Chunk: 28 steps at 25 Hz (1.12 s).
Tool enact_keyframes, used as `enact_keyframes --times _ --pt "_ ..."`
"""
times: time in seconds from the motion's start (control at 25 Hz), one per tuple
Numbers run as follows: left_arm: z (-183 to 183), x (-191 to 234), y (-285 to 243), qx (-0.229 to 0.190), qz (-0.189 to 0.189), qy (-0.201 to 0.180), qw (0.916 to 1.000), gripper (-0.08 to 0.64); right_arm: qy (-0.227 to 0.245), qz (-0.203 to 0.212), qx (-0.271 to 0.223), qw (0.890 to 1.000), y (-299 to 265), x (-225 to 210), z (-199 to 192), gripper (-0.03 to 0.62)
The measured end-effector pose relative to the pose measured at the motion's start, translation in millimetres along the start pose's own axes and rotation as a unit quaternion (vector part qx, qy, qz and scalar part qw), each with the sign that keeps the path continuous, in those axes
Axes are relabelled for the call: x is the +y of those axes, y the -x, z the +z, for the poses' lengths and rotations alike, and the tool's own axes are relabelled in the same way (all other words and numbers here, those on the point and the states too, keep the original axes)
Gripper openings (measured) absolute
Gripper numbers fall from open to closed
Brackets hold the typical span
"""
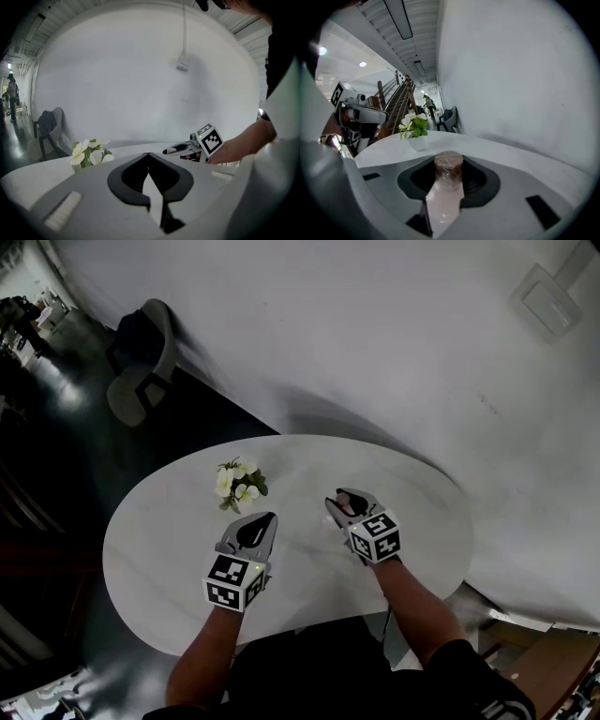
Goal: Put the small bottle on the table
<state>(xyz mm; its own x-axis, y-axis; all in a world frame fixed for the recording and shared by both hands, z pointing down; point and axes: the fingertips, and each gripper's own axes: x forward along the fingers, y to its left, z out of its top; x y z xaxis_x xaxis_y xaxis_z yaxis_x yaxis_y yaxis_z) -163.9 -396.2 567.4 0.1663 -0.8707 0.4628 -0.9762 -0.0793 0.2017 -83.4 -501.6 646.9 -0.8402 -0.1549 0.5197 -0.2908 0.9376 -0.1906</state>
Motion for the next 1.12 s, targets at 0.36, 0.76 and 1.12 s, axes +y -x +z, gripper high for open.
enact_keyframes --times 0.36,0.76,1.12 --pt "-3 -4 14 -0.004 -0.004 -0.007 1.0000 0.012 0.006 -0.016 0.015 1.000 7 6 -9 0.143" --pt "1 -3 44 -0.022 -0.007 -0.026 0.9994 0.012 -0.025 -0.074 0.003 0.997 21 12 -2 0.152" --pt "5 5 97 -0.054 -0.015 -0.036 0.9978 0.012 -0.036 -0.126 -0.041 0.991 72 41 14 0.153"
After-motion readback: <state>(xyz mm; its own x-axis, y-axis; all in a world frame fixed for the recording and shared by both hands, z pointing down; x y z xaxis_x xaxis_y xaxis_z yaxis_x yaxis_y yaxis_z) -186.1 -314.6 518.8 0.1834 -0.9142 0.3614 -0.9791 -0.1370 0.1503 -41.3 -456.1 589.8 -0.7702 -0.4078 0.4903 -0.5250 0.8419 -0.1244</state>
